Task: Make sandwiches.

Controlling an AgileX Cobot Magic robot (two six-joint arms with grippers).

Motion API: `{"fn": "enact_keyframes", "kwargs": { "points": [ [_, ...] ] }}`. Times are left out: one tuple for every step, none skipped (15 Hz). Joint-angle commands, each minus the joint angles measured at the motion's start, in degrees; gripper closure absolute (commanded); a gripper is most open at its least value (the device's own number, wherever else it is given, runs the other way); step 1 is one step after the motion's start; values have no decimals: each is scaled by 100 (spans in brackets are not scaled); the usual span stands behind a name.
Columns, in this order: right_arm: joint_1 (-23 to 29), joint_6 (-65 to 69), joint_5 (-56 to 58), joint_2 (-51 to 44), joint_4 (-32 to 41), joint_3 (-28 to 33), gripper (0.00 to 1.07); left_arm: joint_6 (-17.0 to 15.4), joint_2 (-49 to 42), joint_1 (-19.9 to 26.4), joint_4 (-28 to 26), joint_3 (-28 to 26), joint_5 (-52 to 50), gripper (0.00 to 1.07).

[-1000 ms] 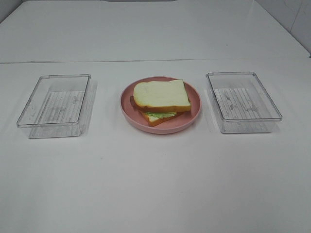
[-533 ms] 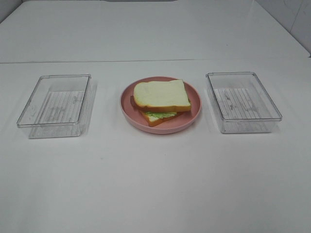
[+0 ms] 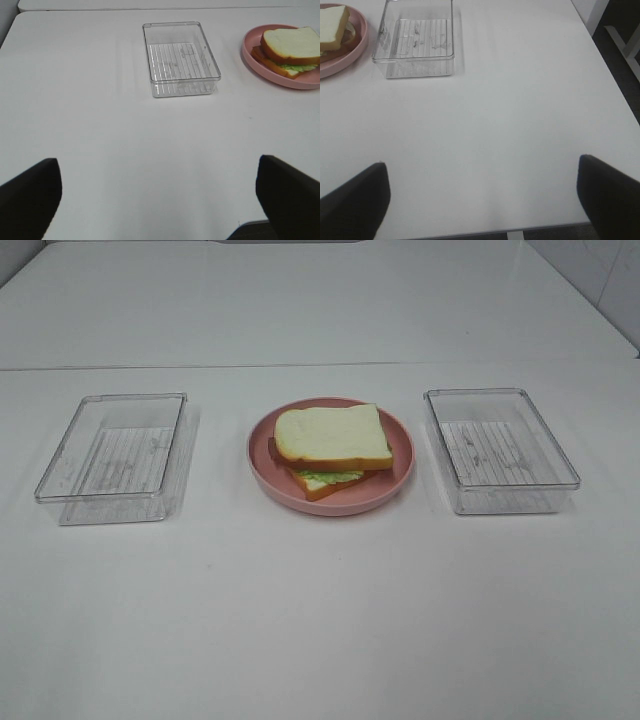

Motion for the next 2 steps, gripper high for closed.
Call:
{"fn": "enact_keyframes", "kwargs": {
  "points": [
    [-23,-74,-63,-132,-6,11,10,11,-143,34,-17,11,-97,6],
    [-23,-74,-63,-132,-6,11,10,11,-143,34,-17,11,-97,6]
  ]
}}
